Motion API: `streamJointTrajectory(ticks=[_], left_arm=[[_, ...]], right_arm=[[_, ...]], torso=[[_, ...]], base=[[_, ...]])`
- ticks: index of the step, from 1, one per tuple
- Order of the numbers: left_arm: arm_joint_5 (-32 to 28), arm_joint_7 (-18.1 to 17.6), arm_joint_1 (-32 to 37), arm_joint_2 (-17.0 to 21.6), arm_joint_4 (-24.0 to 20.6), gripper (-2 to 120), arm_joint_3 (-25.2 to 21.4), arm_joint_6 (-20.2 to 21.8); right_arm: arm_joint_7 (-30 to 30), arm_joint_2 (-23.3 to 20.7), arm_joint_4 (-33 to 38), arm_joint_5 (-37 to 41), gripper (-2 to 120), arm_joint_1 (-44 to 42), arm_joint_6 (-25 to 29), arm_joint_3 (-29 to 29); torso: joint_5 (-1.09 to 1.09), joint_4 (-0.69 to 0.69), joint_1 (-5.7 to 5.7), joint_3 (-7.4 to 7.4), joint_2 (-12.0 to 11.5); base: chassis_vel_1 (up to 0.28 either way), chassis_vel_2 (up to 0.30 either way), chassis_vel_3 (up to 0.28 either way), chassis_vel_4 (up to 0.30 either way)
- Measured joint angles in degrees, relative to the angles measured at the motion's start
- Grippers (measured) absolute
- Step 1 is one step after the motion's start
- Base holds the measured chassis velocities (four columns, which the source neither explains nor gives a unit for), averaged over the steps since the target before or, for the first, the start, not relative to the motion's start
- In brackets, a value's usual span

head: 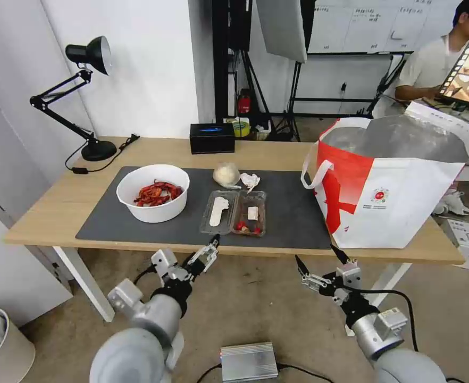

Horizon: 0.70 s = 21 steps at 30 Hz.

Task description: Pick up the trash from the table and place it into the takeout bag.

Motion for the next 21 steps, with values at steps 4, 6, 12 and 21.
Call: streamJointTrajectory(ticks=[4, 6, 12, 21], left_arm=[[-0.49, -1.68, -1.86, -0.05, 1.52, 100, 1.42, 0.01], [-0.48, -1.83, -2.54, -0.16, 2.07, 100, 1.79, -0.14], [-1.22, -2.1, -6.17, -0.74, 4.38, 100, 2.77, -1.46], [-2.85, -3.44, -12.09, -1.04, 7.29, 100, 5.1, -1.98]], right_arm=[[0.02, -0.22, -0.03, 0.11, 100, 0.2, -0.08, 0.3], [0.04, -0.25, -0.04, 0.16, 100, 0.28, -0.11, 0.44], [0.09, -0.26, 0.0, 0.25, 100, 0.16, -0.23, 0.74], [0.13, -0.05, 0.04, 0.23, 100, 0.0, -0.33, 1.19]], torso=[[0.0, 0.0, 0.0, 0.0, 0.0], [0.0, 0.0, 0.0, 0.0, 0.0], [0.0, 0.0, 0.0, -0.01, 0.0], [0.0, 0.0, 0.0, 0.0, 0.0]], base=[[0.0, 0.0, 0.0, 0.0], [0.0, 0.0, 0.0, 0.0], [0.0, 0.0, 0.0, 0.0], [0.0, 0.0, 0.0, 0.0]])
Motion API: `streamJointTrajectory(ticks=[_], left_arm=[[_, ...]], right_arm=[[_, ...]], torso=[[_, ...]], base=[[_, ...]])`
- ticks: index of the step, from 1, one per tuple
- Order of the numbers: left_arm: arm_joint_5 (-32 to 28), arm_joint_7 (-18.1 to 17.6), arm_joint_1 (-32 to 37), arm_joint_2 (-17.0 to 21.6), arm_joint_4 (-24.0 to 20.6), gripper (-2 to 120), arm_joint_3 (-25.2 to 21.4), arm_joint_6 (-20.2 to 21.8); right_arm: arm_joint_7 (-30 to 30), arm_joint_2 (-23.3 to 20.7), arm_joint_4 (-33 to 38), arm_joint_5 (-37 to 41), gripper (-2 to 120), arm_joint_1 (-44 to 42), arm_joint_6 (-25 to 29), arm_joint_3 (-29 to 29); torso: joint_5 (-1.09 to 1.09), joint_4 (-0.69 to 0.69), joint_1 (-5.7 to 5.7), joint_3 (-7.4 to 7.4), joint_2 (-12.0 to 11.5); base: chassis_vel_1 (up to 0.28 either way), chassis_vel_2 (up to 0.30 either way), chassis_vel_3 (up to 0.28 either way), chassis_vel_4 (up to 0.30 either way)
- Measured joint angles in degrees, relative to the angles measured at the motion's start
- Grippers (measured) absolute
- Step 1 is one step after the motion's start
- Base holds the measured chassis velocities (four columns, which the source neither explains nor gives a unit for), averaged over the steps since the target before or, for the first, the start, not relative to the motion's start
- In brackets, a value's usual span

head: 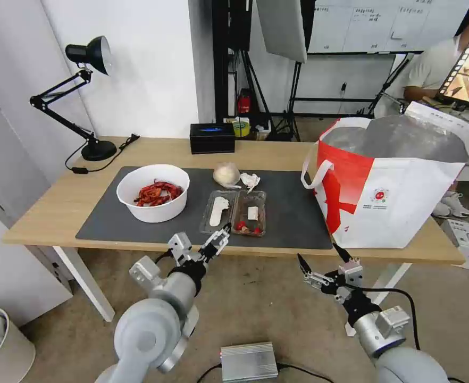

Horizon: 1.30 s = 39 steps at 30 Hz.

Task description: Pick up the trash from the table and place it into the takeout bag.

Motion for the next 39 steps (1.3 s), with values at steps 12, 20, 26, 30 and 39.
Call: streamJointTrajectory(ticks=[12, 20, 26, 30, 39], left_arm=[[-0.86, -3.07, -5.21, -1.65, 5.61, 100, 3.3, 0.08], [-1.74, -4.53, -7.2, -1.76, 8.54, 100, 4.4, 0.1], [-2.16, -5.22, -8.23, -1.95, 9.94, 100, 4.77, 0.1], [-2.17, -5.28, -8.63, -2.29, 10.9, 100, 4.95, 0.04], [-2.27, -5.57, -10.64, -3.23, 12.72, 100, 5.1, -0.44]], right_arm=[[0.06, 0.25, -0.28, 0.02, 100, 0.11, -0.07, 0.8], [0.1, 0.61, -0.61, 0.0, 100, -0.05, -0.08, 1.18], [0.11, 0.84, -0.98, -0.02, 100, 0.25, -0.08, 0.95], [0.1, 1.05, -1.3, -0.11, 100, 0.33, -0.08, 0.73], [0.08, 1.46, -1.34, -0.27, 100, 0.22, -0.08, 1.02]], torso=[[0.0, 0.0, 0.0, 0.0, 0.0], [0.0, 0.0, 0.0, 0.0, 0.0], [0.0, 0.0, 0.0, 0.0, 0.0], [0.0, 0.0, 0.0, 0.0, 0.0], [0.0, 0.0, 0.0, 0.0, 0.0]], base=[[0.0, 0.0, 0.0, 0.0], [0.0, 0.0, 0.0, 0.0], [0.0, 0.0, 0.0, 0.0], [0.0, 0.0, 0.0, 0.0], [0.0, 0.0, 0.0, 0.0]])
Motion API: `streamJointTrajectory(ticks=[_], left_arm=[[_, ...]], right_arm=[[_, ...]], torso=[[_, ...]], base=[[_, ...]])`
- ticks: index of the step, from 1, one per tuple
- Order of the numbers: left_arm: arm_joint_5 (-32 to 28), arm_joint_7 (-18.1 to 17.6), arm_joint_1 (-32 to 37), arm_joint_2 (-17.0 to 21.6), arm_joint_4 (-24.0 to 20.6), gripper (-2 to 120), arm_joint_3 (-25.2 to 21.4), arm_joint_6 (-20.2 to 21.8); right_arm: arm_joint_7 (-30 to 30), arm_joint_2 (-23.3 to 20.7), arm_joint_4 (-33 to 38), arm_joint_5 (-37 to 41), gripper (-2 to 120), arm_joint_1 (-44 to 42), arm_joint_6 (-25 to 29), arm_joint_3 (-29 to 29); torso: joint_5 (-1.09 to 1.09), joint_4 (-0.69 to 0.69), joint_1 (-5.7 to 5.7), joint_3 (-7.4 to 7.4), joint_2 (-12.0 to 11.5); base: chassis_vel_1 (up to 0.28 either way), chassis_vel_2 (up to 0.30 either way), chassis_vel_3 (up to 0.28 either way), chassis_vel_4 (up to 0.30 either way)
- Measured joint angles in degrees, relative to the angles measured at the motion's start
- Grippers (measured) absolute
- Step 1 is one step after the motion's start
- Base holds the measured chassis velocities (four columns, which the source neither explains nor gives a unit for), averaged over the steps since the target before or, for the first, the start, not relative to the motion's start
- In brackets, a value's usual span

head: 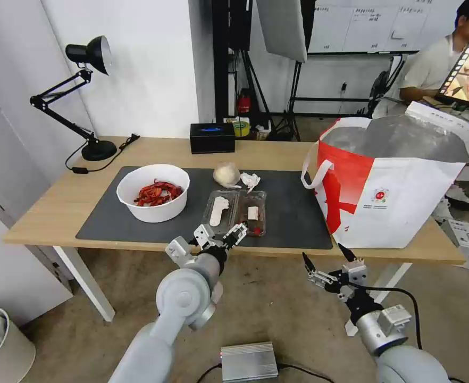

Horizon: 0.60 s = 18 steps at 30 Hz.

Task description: Pick up the trash from the table and place it into the takeout bag.

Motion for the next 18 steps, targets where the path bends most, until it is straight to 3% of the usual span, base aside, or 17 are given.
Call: streamJointTrajectory(ticks=[18], left_arm=[[0.22, -0.19, -1.92, -0.81, 2.74, 100, 0.18, -1.11]], right_arm=[[-0.05, 0.64, 0.19, -0.17, 100, -0.32, 0.0, 0.2]], torso=[[0.0, 0.0, 0.0, 0.0, 0.01]], base=[[0.0, 0.0, 0.0, 0.0]])
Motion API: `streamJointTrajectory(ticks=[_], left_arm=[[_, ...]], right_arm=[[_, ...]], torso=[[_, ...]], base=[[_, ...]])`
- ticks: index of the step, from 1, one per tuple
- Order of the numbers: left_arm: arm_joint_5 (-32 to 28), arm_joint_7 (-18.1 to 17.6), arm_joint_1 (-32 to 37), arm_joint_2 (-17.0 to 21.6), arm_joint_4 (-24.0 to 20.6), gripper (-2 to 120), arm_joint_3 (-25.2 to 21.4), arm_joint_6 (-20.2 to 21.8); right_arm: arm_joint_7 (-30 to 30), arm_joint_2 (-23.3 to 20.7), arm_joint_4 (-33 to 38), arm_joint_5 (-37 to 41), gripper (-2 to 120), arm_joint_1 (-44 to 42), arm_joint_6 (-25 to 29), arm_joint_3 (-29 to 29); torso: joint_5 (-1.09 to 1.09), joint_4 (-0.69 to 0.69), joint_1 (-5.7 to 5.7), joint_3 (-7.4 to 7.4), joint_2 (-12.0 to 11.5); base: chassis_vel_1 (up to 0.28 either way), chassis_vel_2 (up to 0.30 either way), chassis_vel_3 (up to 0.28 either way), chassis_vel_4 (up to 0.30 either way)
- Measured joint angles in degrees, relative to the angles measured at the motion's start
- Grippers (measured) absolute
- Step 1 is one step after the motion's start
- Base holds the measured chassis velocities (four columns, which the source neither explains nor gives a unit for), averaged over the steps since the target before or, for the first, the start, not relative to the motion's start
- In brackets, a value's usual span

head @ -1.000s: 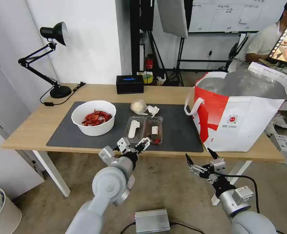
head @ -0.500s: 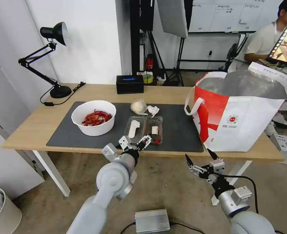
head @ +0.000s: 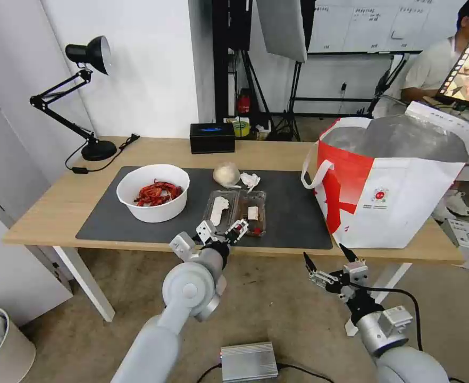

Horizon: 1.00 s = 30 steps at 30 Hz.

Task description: Pick up the trash from the table and place it into the takeout bag.

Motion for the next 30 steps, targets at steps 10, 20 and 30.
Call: streamJointTrajectory(ticks=[10, 20, 30], left_arm=[[0.17, -0.16, -0.42, -0.08, 0.74, 100, -0.1, -0.31], [1.03, -0.29, 0.41, -0.24, 0.6, 100, -0.51, -1.52], [1.2, -0.35, 0.4, -0.22, 0.9, 100, -0.66, -1.7]], right_arm=[[-0.03, -0.01, -0.2, 0.0, 100, 0.12, 0.03, -0.13], [-0.06, 0.24, -0.43, -0.02, 100, 0.19, 0.08, -0.29], [-0.06, 0.15, -0.48, -0.04, 100, 0.32, 0.1, -0.58]], torso=[[0.0, 0.0, 0.0, 0.0, 0.0], [0.0, 0.0, 0.0, 0.0, 0.0], [0.0, 0.0, 0.0, 0.0, 0.0]], base=[[0.0, 0.0, 0.0, 0.0], [0.0, 0.0, 0.0, 0.0], [0.0, 0.0, 0.0, 0.0]])
